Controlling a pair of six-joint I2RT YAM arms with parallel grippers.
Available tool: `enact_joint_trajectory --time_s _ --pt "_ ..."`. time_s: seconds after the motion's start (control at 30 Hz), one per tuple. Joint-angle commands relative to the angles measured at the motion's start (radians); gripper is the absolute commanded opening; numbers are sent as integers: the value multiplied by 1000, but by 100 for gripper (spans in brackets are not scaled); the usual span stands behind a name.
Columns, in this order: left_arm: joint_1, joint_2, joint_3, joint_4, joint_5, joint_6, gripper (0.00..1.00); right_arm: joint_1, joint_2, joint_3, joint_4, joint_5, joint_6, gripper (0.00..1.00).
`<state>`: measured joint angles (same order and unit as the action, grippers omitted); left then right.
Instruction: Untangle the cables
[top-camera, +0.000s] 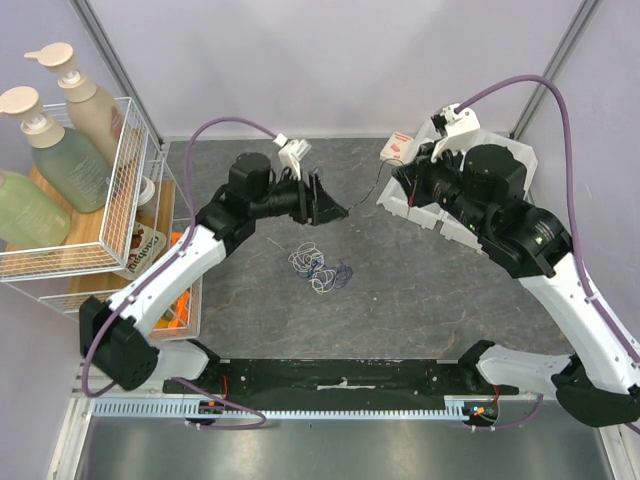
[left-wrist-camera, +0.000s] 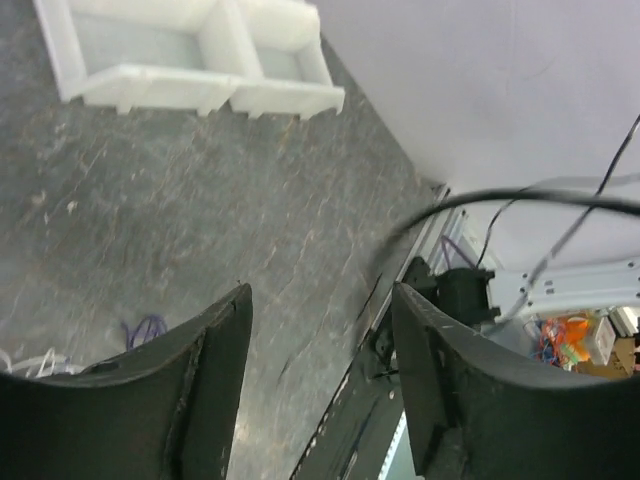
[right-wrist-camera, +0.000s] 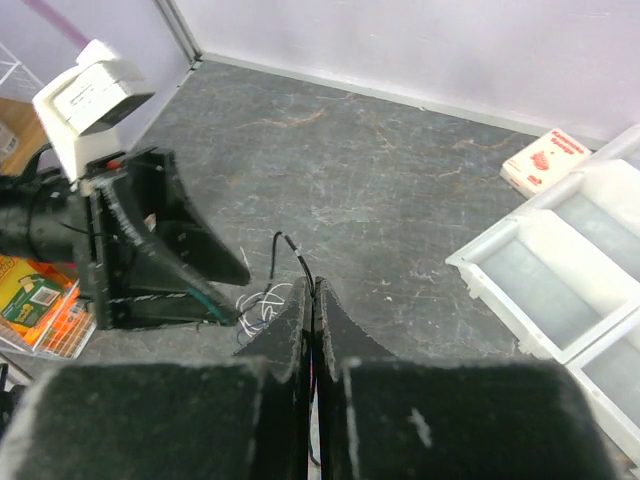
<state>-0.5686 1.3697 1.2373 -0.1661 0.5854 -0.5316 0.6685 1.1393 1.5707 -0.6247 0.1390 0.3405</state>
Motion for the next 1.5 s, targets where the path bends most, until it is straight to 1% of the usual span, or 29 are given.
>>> enact_joint_trajectory --time_s 0.0,0.1,0.13,0.17,0.23,0.33,0.37,0.47,0.5,0.6,0.7,0.8,0.87,0.93,1.0,1.03,1.1,1.13,1.2,1.3,1.33,1.37,1.47 --pt "6 -177 -103 17 -80 96 68 0 -49 25 -44 68 -11 0" --pt "6 -285 -206 163 -157 91 70 0 -38 23 -67 21 -6 0" --pt "6 -305 -228 213 -212 82 68 0 -36 23 -72 13 -3 0" --pt "6 -317 -237 217 -272 68 66 0 -38 23 -76 17 0 0" --pt "6 -330 -251 208 -340 39 66 2 -42 28 -78 36 -9 0" --pt "6 -319 -257 192 -367 19 67 2 -46 54 -90 71 -21 0" --pt "6 -313 -253 172 -387 13 69 0 -46 63 -92 83 -21 0" --pt "4 -287 -230 62 -507 -34 72 0 -62 84 -81 99 -17 0" --pt "7 -276 -219 47 -516 -33 73 2 -67 97 -75 100 -14 0" --pt "6 -236 -199 34 -496 -30 73 0 -87 129 -55 112 -8 0" --pt "7 -184 -162 -36 -496 -51 70 0 -124 127 -11 142 -8 0" --pt "6 -150 -162 -82 -470 -68 69 2 -147 114 9 184 -18 0" --pt "6 -146 -171 -58 -428 -62 70 0 -138 104 -15 195 -23 0" --pt "7 -158 -185 44 -318 -24 72 2 -127 89 -44 197 -9 0" --pt "1 -185 -202 216 -184 8 75 0 -115 77 -66 198 8 0" --pt "-4 -199 -209 293 -142 27 77 0 -104 72 -73 188 8 0" --pt "-37 -216 -205 422 -102 88 76 0 -76 87 -101 148 8 0" --pt "-62 -213 -184 442 -105 132 76 0 -63 94 -110 120 6 0" --pt "-105 -186 -112 422 -121 215 77 0 -44 95 -115 68 6 0" --pt "-161 -130 8 344 -172 336 82 0 -21 104 -133 4 -4 0" --pt "-175 -120 30 338 -197 357 84 2 -10 107 -138 -9 -5 0" --pt "-185 -112 37 346 -209 375 89 0 -3 114 -144 -21 -6 0" --pt "-211 -74 69 356 -243 401 92 0 28 140 -158 -65 -8 0"
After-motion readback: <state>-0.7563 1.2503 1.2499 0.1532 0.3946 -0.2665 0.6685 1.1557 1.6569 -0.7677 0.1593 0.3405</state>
